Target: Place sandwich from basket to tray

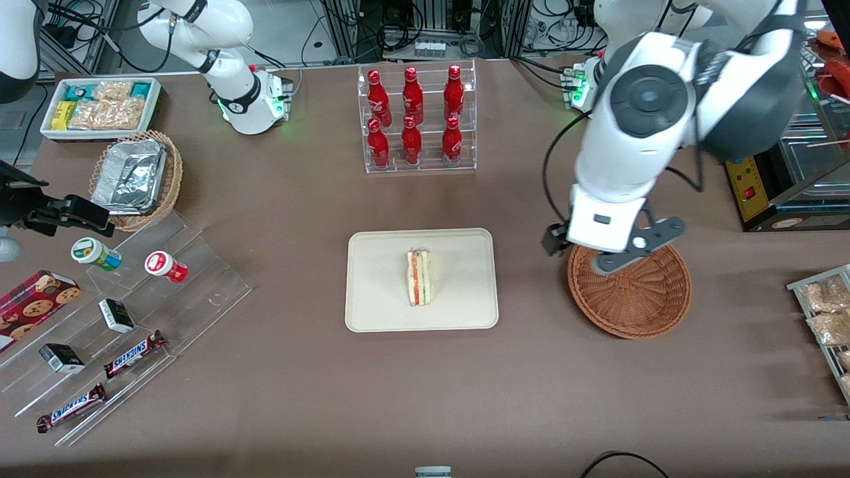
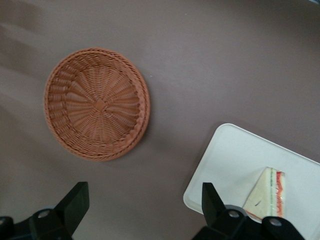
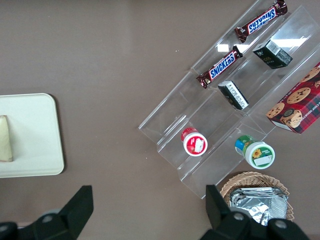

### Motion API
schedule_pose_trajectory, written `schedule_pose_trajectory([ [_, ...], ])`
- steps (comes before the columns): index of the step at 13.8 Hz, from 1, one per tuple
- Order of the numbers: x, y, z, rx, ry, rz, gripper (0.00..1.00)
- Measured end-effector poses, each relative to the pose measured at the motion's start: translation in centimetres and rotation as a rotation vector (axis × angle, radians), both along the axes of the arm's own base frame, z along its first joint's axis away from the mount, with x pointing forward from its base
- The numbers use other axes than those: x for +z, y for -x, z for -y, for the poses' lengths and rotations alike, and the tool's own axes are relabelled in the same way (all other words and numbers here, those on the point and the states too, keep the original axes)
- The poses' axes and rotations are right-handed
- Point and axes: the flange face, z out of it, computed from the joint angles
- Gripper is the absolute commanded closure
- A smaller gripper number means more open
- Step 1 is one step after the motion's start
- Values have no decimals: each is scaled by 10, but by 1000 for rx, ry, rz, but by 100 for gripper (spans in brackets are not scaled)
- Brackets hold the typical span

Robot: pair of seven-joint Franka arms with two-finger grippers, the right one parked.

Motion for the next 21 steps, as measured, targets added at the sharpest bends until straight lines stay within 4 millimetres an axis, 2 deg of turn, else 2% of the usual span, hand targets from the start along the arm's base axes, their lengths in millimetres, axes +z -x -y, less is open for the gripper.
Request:
schedule_pose_trajectory([
  [3,17,-5,-52,-42,27,-43,1],
  [6,41,-2,-109,-94,44,-76,1],
  [9,57,3,-157,-152,59,-105,1],
  [14,74,20,-197,-245,69,-160,1],
  [18,93,38,-239,-327,101,-188,1],
  [21,91,51,-242,-331,93,-207,1],
])
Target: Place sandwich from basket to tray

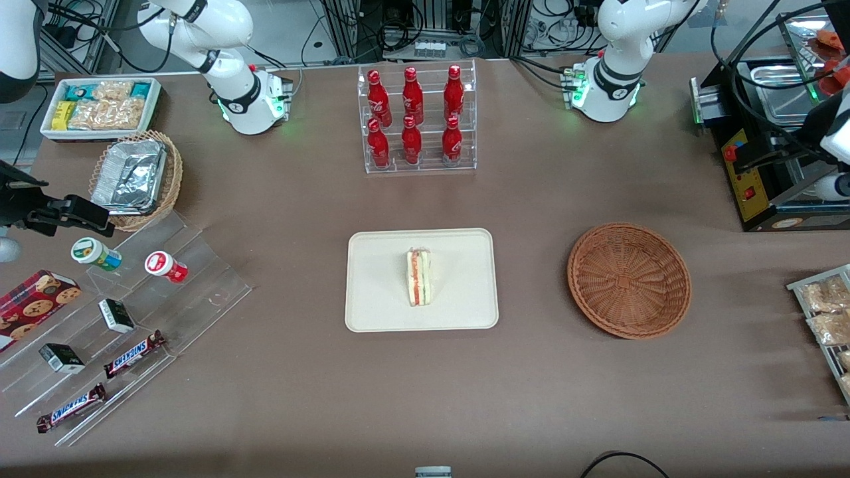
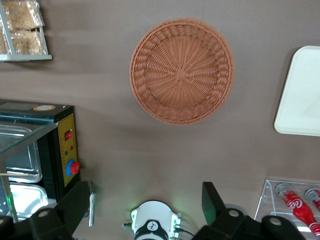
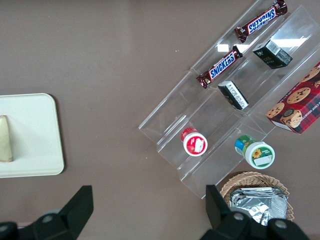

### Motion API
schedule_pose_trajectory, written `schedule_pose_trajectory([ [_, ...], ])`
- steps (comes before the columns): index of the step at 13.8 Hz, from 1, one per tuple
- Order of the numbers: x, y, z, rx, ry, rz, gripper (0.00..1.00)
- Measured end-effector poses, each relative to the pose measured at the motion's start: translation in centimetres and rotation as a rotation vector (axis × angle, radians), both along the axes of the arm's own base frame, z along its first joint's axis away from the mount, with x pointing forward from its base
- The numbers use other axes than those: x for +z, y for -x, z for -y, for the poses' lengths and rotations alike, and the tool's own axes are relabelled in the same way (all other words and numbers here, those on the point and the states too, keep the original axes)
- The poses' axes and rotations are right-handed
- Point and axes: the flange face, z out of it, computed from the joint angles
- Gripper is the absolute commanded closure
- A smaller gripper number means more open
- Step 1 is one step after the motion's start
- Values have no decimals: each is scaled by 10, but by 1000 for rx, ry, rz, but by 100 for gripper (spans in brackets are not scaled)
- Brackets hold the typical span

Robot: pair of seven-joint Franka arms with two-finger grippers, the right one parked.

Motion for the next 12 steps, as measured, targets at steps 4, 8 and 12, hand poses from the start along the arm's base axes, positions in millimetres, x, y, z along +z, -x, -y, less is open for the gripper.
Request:
schedule_pose_trajectory([
  [4,9,30,-20,-34,31,1,1],
  [8,10,52,-31,-32,40,34,1],
  [12,8,46,-30,-34,41,51,1],
])
